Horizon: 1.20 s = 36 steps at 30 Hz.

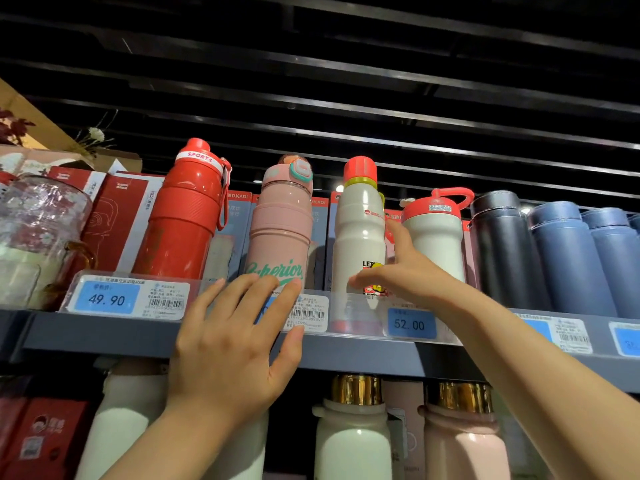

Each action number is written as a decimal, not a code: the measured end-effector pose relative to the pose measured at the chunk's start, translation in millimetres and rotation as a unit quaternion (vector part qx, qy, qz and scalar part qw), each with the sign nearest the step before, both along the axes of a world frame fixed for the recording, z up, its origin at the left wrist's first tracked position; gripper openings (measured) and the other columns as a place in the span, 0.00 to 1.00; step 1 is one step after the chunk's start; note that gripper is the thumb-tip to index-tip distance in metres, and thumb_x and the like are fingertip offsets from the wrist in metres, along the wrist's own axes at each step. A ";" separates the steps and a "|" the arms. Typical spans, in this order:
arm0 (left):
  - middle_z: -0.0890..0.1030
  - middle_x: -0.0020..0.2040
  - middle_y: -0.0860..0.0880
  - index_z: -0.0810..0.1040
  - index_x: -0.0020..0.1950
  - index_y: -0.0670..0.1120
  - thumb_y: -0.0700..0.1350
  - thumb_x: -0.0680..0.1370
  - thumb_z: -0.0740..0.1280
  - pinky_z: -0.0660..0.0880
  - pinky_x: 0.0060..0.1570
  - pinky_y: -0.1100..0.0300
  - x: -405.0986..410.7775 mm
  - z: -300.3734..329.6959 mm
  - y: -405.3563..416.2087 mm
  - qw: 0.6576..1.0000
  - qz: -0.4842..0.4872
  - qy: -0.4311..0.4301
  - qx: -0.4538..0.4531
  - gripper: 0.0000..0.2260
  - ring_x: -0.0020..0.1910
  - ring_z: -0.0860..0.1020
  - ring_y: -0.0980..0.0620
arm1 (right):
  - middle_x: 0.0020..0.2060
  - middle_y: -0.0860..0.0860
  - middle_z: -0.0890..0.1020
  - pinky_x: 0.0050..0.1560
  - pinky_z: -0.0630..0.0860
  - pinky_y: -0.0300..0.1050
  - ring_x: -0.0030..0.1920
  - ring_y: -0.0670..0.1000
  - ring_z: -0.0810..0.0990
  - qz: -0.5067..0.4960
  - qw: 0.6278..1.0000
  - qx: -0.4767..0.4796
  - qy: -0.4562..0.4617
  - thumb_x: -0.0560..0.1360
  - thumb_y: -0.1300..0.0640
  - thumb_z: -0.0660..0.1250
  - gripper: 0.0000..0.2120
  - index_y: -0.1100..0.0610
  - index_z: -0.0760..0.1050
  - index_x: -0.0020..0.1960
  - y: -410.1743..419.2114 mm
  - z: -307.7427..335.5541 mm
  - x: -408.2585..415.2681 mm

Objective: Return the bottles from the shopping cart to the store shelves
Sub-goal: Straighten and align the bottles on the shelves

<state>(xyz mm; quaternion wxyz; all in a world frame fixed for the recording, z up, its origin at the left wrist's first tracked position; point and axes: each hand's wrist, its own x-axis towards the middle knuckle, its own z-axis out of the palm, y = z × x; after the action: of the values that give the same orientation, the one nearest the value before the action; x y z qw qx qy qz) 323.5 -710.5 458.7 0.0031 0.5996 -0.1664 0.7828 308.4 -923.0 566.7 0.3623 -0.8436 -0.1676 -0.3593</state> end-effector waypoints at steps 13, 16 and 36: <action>0.82 0.56 0.47 0.80 0.62 0.48 0.52 0.78 0.56 0.71 0.59 0.46 -0.3 -0.9 -0.5 1.000 -0.001 0.006 -0.005 0.20 0.55 0.80 0.43 | 0.52 0.52 0.78 0.46 0.76 0.48 0.48 0.55 0.80 -0.115 0.991 -0.050 -0.046 0.65 0.43 0.77 0.45 0.47 0.51 0.70 11.9 -7.8 -9.6; 0.82 0.55 0.47 0.80 0.62 0.48 0.52 0.77 0.56 0.70 0.59 0.46 -1.2 -1.2 -1.0 1.000 -0.001 0.013 -0.008 0.19 0.56 0.80 0.43 | 0.52 0.53 0.78 0.48 0.77 0.49 0.49 0.57 0.80 -0.137 0.989 -0.052 -0.035 0.63 0.43 0.78 0.45 0.48 0.52 0.68 17.0 -4.9 -4.8; 0.82 0.56 0.46 0.80 0.63 0.47 0.51 0.78 0.56 0.72 0.58 0.44 -1.7 -1.3 0.7 1.000 0.004 0.016 0.002 0.20 0.56 0.80 0.42 | 0.64 0.59 0.70 0.53 0.71 0.55 0.63 0.62 0.70 -0.302 0.948 -0.020 -0.099 0.63 0.35 0.74 0.48 0.49 0.53 0.73 -65.7 -2.8 -9.8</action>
<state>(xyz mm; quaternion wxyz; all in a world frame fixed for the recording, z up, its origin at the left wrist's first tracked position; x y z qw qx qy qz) 321.9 -709.8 457.4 0.0014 0.6126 -0.1653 0.7729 298.6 -988.7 563.9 0.2015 -0.8217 0.0529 -0.5304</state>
